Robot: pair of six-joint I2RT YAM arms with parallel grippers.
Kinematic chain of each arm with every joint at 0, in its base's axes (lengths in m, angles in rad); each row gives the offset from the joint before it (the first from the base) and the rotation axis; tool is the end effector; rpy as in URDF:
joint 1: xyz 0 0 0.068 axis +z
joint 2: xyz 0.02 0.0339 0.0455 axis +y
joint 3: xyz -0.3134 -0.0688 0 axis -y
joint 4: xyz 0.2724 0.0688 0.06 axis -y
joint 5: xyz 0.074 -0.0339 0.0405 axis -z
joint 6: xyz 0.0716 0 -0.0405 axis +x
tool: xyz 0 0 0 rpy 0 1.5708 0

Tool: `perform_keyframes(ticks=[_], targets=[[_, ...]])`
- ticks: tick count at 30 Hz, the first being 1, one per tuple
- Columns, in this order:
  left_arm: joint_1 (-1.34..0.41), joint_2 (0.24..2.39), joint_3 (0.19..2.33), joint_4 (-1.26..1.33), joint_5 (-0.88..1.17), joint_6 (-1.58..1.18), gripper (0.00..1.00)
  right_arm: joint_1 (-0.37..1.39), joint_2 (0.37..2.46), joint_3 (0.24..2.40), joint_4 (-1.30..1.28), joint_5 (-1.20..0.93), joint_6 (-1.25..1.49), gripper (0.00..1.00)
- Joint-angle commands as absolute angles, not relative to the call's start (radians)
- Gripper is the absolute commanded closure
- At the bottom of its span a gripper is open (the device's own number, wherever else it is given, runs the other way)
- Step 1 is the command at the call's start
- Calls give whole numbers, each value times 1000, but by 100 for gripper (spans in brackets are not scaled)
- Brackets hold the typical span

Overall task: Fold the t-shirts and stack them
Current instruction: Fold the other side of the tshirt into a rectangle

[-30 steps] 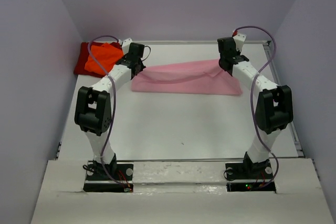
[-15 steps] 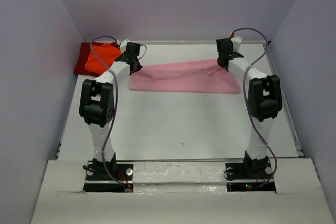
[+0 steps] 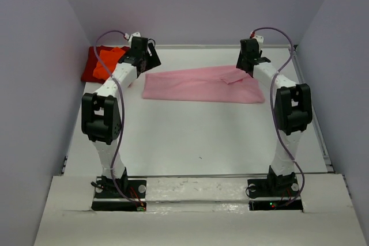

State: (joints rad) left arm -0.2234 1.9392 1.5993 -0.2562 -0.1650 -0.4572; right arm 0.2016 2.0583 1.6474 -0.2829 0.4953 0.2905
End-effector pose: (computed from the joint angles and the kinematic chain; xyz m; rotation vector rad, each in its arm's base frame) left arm 0.5188 -0.1058 0.2904 -0.3465 2.1376 -0.2141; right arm 0.5416 0.0760 0.2490 0.3530 2.1536 -0.2839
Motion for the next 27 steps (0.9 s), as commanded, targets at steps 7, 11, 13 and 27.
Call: perform_keyframes(ticks=[7,11,13,27], targets=[[-242,1528,1319,-86,-63,-419,13,230,1953,1529,-212,166,304,47],[-244,1529,1325,-95,-29,-420,13,239,2009,1534,-210,98,293,48],[-239,1532,1331,-97,-6,-423,12,239,2046,1546,-212,77,281,48],[-161,1565,1307,-58,159,-485,12,249,2141,1628,-245,31,287,60]])
